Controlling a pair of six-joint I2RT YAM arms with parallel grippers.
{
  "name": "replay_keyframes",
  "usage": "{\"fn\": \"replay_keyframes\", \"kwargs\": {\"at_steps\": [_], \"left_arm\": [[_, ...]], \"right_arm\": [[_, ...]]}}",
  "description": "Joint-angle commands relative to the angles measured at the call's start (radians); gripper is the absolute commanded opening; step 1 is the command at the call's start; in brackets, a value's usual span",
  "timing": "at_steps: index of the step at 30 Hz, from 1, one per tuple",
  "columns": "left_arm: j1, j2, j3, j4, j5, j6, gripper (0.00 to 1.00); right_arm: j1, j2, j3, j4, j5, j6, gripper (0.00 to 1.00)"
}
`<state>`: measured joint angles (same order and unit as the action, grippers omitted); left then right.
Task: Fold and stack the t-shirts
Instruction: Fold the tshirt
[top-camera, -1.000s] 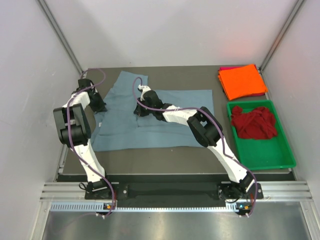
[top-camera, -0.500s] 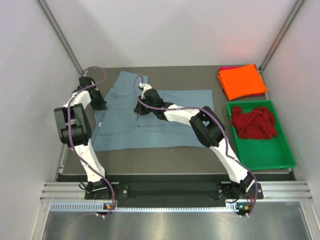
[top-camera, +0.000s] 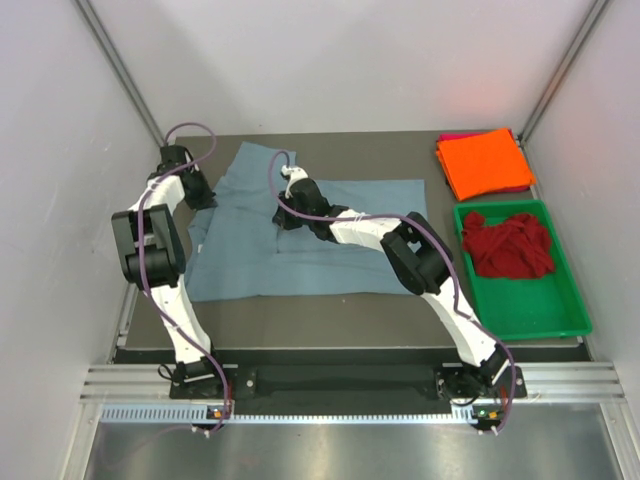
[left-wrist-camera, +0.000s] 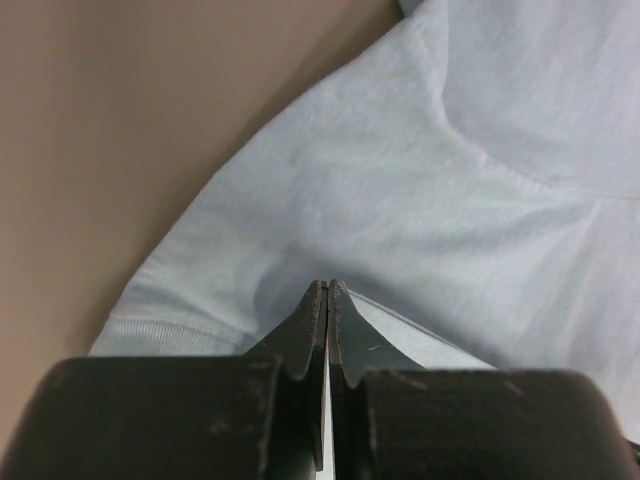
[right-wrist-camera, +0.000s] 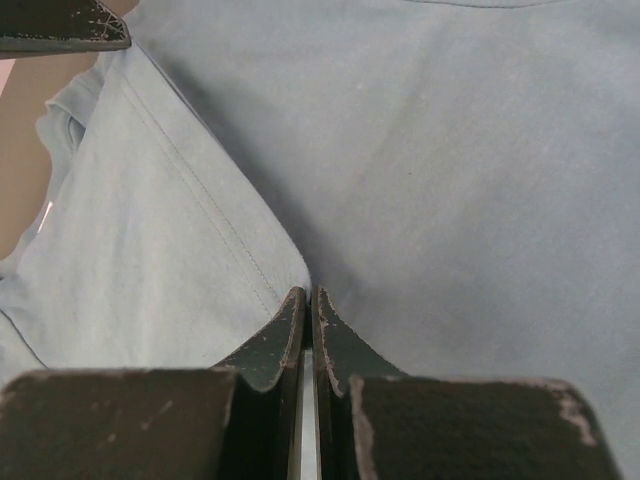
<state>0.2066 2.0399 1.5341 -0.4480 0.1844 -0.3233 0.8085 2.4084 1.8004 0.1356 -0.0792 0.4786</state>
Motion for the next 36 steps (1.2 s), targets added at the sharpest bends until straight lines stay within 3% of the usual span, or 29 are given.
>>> {"fn": "replay_keyframes", "kwargs": {"at_steps": [1,9,23,25,28,29,31,32,36], "left_arm": [[0.001,0.025,0.058,0.08,0.001,0.0,0.0],[0.001,0.062,0.095,0.092,0.017,0.0,0.0],[-0.003,0.086,0.133,0.062,0.009,0.02,0.0],[-0.001,0.071,0.139,0.048,-0.009,0.013,0.12],[-0.003,0.045,0.175,-0.039,-0.114,-0.002,0.31],[-0.003,0.031,0.181,-0.06,-0.14,-0.006,0.5],[-0.003,-0.016,0.178,-0.122,-0.234,-0.034,0.55],[-0.001,-0.033,0.175,-0.148,-0.285,-0.049,0.55],[0.0,-0.125,0.146,-0.28,-0.385,-0.089,0.5]], "right_arm": [[-0.006,-0.068,0.004,0.052,0.041,-0.014,0.0],[-0.006,-0.081,-0.009,0.055,0.114,-0.015,0.0],[-0.006,-0.063,0.025,0.029,0.107,-0.031,0.0],[-0.006,-0.06,0.045,0.006,0.107,-0.032,0.01],[-0.005,-0.068,0.059,-0.027,0.107,-0.023,0.1],[-0.008,-0.084,0.059,-0.051,0.107,-0.021,0.13],[-0.009,-0.112,0.034,-0.07,0.107,-0.017,0.19],[-0.014,-0.152,0.018,-0.079,0.108,-0.014,0.25],[-0.038,-0.29,-0.11,-0.106,0.108,0.021,0.31]]}}
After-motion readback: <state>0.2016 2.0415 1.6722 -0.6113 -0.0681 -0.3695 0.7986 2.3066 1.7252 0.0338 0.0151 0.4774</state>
